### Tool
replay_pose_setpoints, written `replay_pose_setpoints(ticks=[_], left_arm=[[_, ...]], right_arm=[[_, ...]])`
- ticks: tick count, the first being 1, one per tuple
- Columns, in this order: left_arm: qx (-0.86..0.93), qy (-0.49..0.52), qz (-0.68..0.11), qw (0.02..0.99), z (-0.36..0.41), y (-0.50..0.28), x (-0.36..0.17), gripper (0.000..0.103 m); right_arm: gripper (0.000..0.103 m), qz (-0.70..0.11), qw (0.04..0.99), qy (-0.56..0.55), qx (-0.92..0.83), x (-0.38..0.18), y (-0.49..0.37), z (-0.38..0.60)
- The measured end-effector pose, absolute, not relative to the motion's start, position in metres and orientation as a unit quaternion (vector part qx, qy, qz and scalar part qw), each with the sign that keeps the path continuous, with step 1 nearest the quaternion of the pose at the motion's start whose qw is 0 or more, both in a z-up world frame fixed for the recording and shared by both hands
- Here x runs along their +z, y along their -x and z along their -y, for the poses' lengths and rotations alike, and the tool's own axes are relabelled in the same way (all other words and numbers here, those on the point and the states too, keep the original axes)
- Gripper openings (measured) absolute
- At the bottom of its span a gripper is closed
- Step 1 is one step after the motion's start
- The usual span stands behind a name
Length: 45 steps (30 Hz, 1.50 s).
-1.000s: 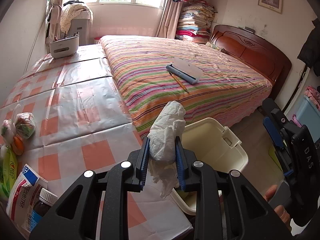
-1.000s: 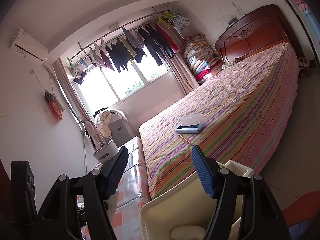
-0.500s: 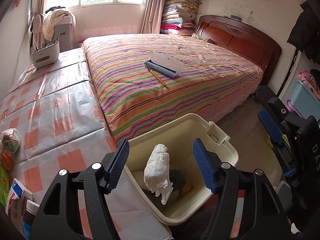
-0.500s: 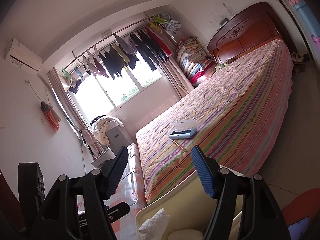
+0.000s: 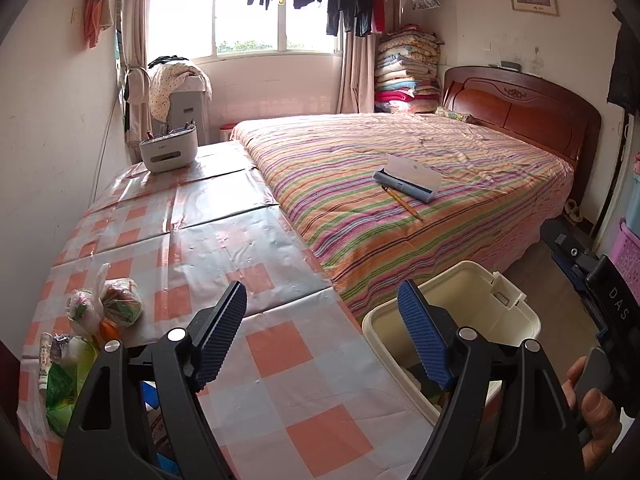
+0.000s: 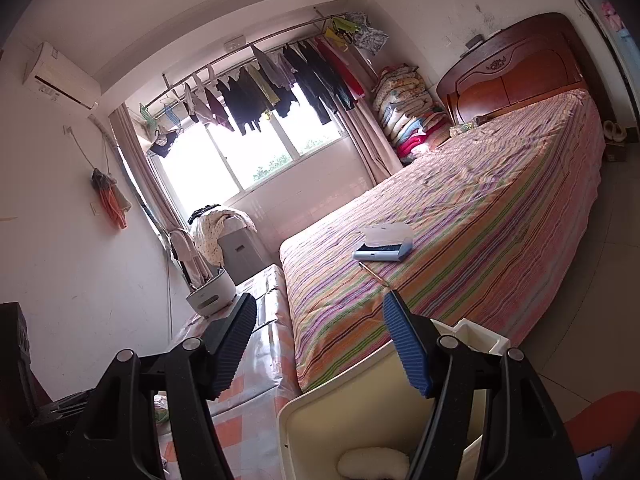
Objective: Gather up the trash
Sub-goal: 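Return to the table and grasp the blue medicine bottle with the right tool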
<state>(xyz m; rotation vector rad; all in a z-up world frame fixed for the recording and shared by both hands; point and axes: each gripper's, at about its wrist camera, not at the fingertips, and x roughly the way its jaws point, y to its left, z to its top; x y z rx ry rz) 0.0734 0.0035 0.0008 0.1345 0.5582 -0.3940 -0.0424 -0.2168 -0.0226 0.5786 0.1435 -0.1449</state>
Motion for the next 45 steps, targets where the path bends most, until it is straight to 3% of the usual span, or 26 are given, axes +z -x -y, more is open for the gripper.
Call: replay_pose_setpoints(ticks=[9,22,45], left_arm=[[-0.130,-0.042,-0.259,0.956,-0.099,-0.058,0.008,0.088],[-0.054,0.047,-0.283,0.956,-0.204,-0.052,-0.002,0.088],[-0.006,0.109,-0.291,0.951,-0.259,-0.034,-0.006,0.088]], right_arm=[[0.071,-0.147,0.956,-0.246,0.067,-0.030,0.012,0.157],[0.072,-0.241,0.921,-0.187,0.243,-0.048,-0.005,0.065],[0.072,-0.416,0.855,-0.144,0.275,-0.079,-0.028,-0.046]])
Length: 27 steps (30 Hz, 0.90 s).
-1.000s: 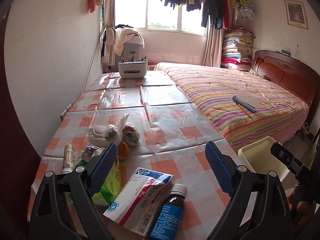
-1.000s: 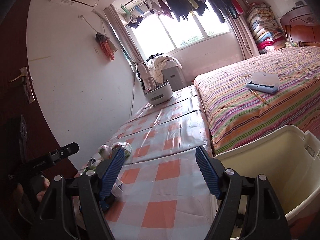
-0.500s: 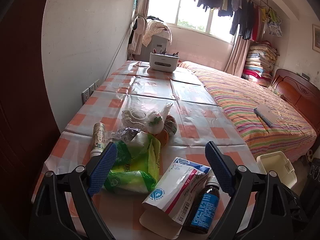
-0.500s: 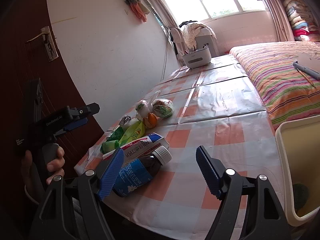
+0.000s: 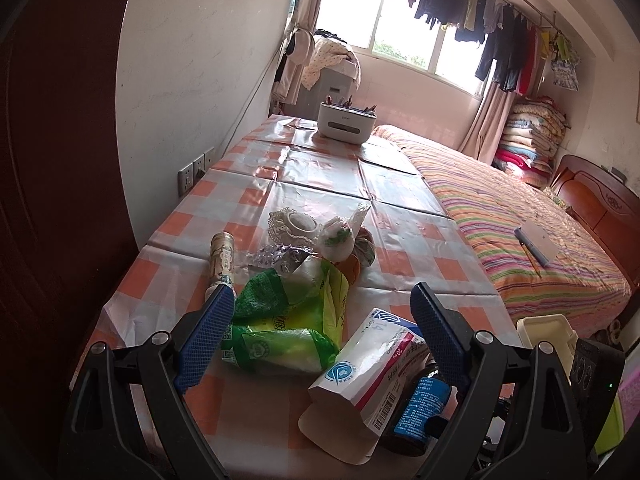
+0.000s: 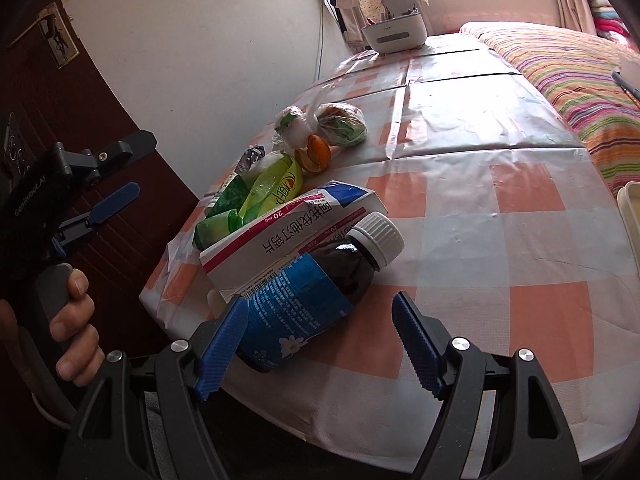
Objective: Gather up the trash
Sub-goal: 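Return to the table and grasp the blue medicine bottle with the right tool, then grasp the white medicine box with the left tool while the right tool holds the bottle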
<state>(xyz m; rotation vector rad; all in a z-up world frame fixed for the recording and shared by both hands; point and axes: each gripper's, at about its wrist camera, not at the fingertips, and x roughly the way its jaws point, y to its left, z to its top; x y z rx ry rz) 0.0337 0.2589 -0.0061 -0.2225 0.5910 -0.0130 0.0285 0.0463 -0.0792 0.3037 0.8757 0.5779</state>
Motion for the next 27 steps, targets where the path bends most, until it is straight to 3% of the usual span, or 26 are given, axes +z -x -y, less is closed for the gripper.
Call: replay_pose_setpoints(ticks=[8,10,16,22,27], left_arm=[[-0.005,0.121,-0.291,0.949,-0.266,-0.030,-0.005,0.088],[-0.007,0.126,-0.291,0.948,-0.268,-0.029,-0.005,0.088],[-0.019,0.125,-0.304,0.944,-0.265,-0.032,-0.008,0.088],[-0.050,0.118,-0.359,0.924,-0.254,-0.044,-0.025,0.089],[-0.078,0.115,-0.421,0.896,-0.238,-0.062,-0.050,0.089]], right_arm=[[0.072,-0.453,0.835,-0.162,0.266,-0.083,-0.049,-0.065],[0.062,-0.454,0.840,-0.146,0.257,-0.084,-0.052,-0.069],[0.046,-0.444,0.856,-0.052,0.258,-0.078,-0.064,-0.077],[0.045,-0.417,0.874,0.099,0.229,-0.074,-0.073,-0.078],[0.045,-0.408,0.876,0.118,0.229,-0.075,-0.079,-0.068]])
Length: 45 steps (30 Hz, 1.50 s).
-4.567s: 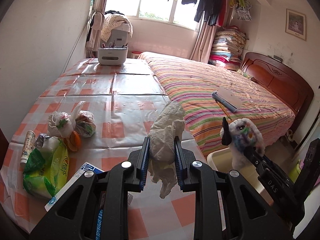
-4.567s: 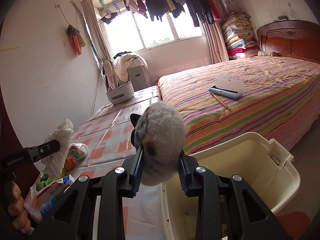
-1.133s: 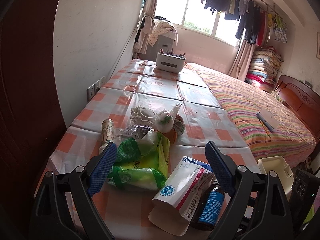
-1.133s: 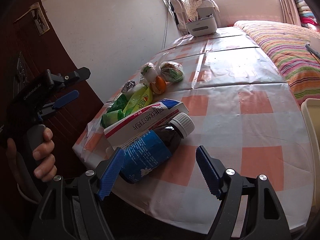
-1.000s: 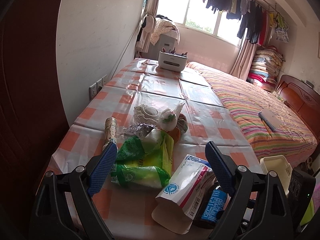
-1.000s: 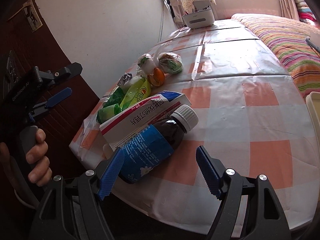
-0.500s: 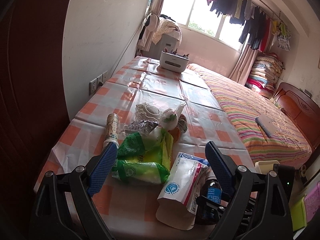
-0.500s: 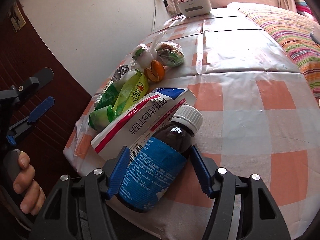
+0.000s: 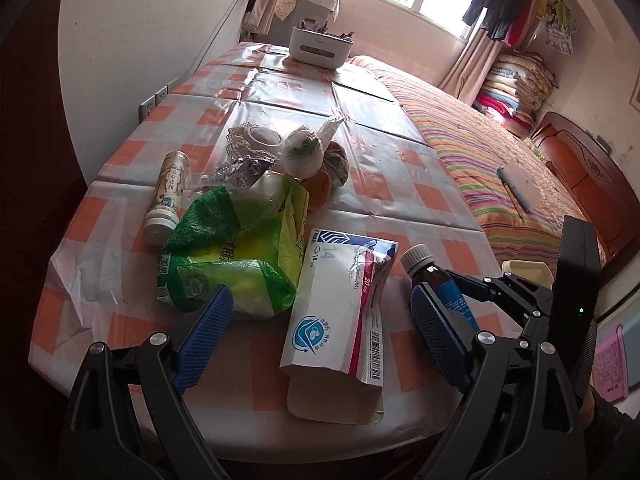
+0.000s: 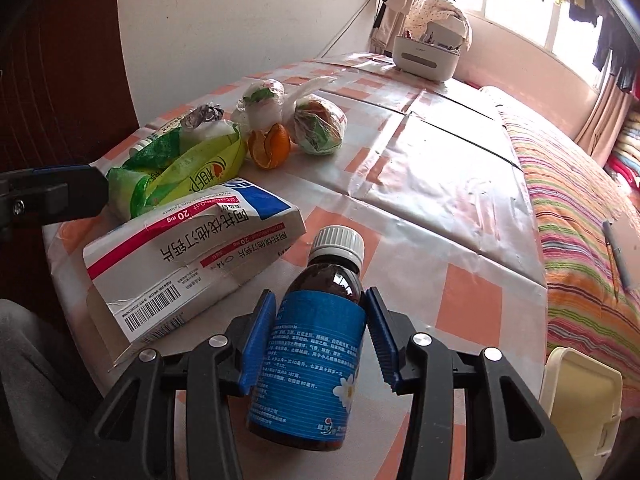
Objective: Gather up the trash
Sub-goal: 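Grasp the white medicine box with the left tool while the right tool holds the bottle, then carry the bottle over the cream bin and open the right tool while the left tool carries the box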
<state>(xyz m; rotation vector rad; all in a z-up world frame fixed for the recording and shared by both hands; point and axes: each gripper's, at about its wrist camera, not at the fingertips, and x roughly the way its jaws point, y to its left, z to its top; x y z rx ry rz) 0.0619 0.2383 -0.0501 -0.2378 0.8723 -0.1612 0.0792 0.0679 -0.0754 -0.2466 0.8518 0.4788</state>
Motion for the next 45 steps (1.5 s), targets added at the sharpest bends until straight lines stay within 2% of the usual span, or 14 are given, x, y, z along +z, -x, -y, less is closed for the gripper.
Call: replay_pose_setpoints(ticks=[9,10,11,12,13,19,24,45], left_arm=[[-0.108,0.129,-0.492,0.854,-0.213,-0.089,-0.079,0.087],[-0.110,0.122,-0.496,0.852,-0.209,-0.090,-0.081,0.085],[-0.112,0.117,-0.501,0.850,-0.205,-0.092,-0.084,0.076],[-0.117,0.114,-0.510,0.845,-0.201,-0.093,-0.087,0.060],[-0.122,0.110,-0.522,0.837,-0.197,-0.094,-0.092,0.055],[-0.129,0.133,-0.519,0.834,-0.191,-0.098,-0.096,0.052],[-0.126,0.136,-0.503,0.844,-0.183,-0.101,-0.093,0.042],[-0.147,0.078,-0.424,0.890,-0.126,-0.087,-0.070,0.039]], right_arm=[[0.045,-0.425,0.871,0.037,0.245,-0.076,-0.089,-0.039],[0.045,-0.424,0.871,0.037,0.244,-0.076,-0.089,-0.037],[0.045,-0.424,0.872,0.036,0.244,-0.076,-0.089,-0.034],[0.045,-0.423,0.872,0.034,0.243,-0.077,-0.090,-0.032],[0.045,-0.423,0.872,0.031,0.243,-0.077,-0.090,-0.030],[0.045,-0.410,0.879,0.010,0.241,-0.070,-0.091,-0.015],[0.045,-0.392,0.889,-0.011,0.234,-0.062,-0.090,-0.002],[0.045,-0.346,0.917,-0.088,0.180,-0.044,-0.078,0.072]])
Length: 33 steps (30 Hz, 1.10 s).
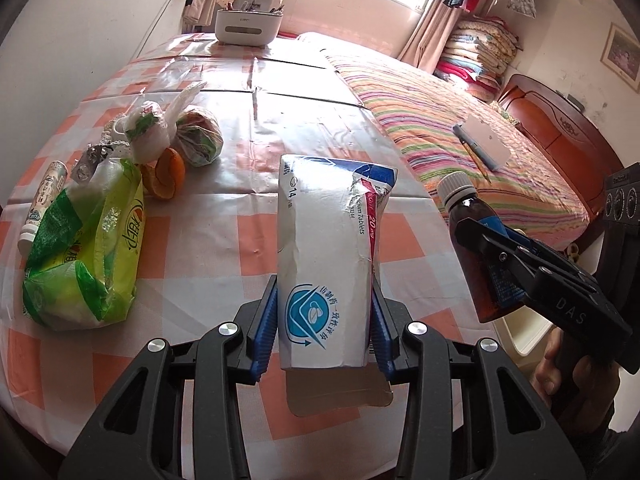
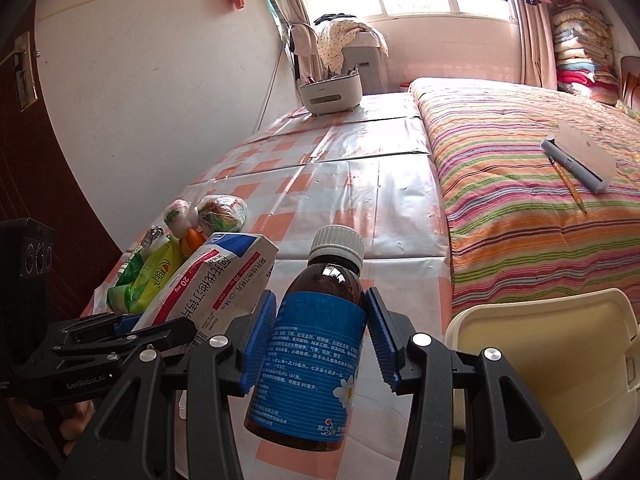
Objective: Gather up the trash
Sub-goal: 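Carry the bottle over the cream bin and open the right tool while the left tool carries the box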
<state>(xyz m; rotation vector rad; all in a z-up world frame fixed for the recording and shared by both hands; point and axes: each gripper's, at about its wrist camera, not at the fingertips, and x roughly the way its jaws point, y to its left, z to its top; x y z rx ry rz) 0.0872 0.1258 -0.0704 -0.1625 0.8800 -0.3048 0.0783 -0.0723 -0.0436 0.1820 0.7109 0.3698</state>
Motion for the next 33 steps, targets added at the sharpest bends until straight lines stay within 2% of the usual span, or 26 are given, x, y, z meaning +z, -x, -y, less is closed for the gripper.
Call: replay_pose_setpoints(ticks=[20,33], left_arm=[[-0.187,0.061,-0.399,0.896,-0.084,-0.079,-0.061,0.040],[-0.206,0.048,-0.386,0.898,-0.060,-0.074,-0.051,0.041]], right_arm=[[0.045,-0.254,0.956,-0.145,0.006,-0.034,-0.031,0.175],[0.046,-0.233,0.953,-0.188,-0.039,-0.033,-0.016,0.204]])
